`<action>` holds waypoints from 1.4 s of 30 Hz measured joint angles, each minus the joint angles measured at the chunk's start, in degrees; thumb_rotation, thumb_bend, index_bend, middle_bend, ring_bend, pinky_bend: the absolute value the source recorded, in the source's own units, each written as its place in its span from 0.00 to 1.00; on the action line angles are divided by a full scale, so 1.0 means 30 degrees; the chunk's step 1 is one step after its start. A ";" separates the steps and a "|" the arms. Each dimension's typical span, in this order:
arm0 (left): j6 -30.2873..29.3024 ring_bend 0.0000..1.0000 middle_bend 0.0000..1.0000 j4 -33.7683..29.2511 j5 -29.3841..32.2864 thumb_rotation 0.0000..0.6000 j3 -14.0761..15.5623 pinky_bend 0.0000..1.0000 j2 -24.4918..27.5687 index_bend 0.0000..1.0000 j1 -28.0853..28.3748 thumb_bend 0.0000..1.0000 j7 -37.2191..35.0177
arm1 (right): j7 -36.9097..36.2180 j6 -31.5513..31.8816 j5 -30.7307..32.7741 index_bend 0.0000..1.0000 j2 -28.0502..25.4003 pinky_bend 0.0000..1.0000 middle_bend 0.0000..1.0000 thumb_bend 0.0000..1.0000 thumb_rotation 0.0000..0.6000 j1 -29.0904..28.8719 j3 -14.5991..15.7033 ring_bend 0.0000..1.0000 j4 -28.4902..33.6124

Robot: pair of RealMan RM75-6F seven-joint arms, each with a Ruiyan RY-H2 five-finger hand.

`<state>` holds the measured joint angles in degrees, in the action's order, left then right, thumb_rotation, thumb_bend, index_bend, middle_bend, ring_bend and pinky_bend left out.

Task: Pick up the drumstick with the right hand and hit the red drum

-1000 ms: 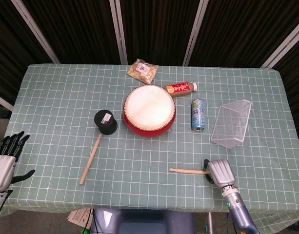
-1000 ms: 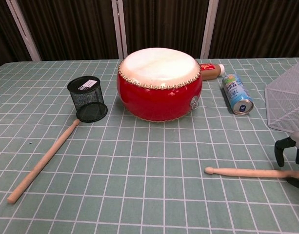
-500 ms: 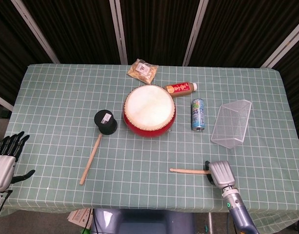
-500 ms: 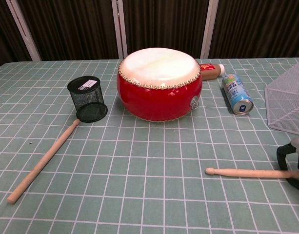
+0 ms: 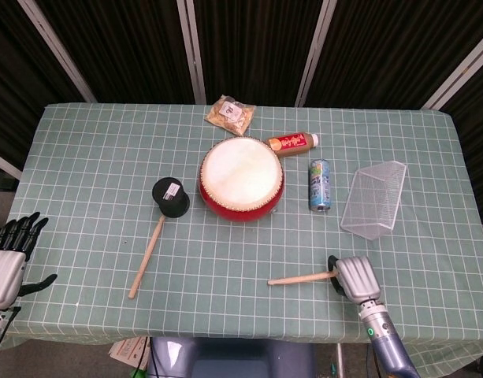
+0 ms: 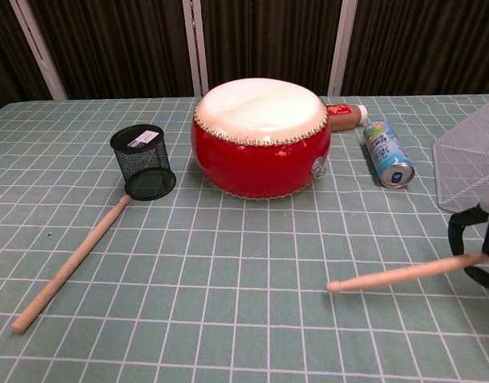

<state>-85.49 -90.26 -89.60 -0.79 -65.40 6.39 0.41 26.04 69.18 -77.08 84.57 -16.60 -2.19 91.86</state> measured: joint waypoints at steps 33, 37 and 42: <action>0.0666 0.00 0.00 -0.0416 0.0470 1.00 0.0041 0.01 0.0373 0.00 0.0110 0.00 -0.0679 | 0.2321 0.1421 0.8337 1.00 -0.4814 1.00 1.00 0.60 1.00 -0.3712 -0.6475 1.00 0.7557; 0.0846 0.00 0.00 -0.0557 0.0601 1.00 0.0043 0.01 0.0476 0.00 0.0148 0.00 -0.0874 | 0.3212 0.1418 0.9211 1.00 -0.4498 1.00 1.00 0.60 1.00 -0.4571 -0.6721 1.00 0.7254; 0.1011 0.00 0.00 -0.0722 0.0701 1.00 0.0038 0.01 0.0568 0.00 0.0197 0.00 -0.1001 | 0.4015 0.1533 1.0498 1.00 -0.4075 1.00 1.00 0.60 1.00 -0.5410 -0.6976 1.00 0.6798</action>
<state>-82.46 -92.42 -87.50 -0.68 -63.69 6.98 -2.59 38.09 73.78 -45.59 72.34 -32.83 -23.12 112.26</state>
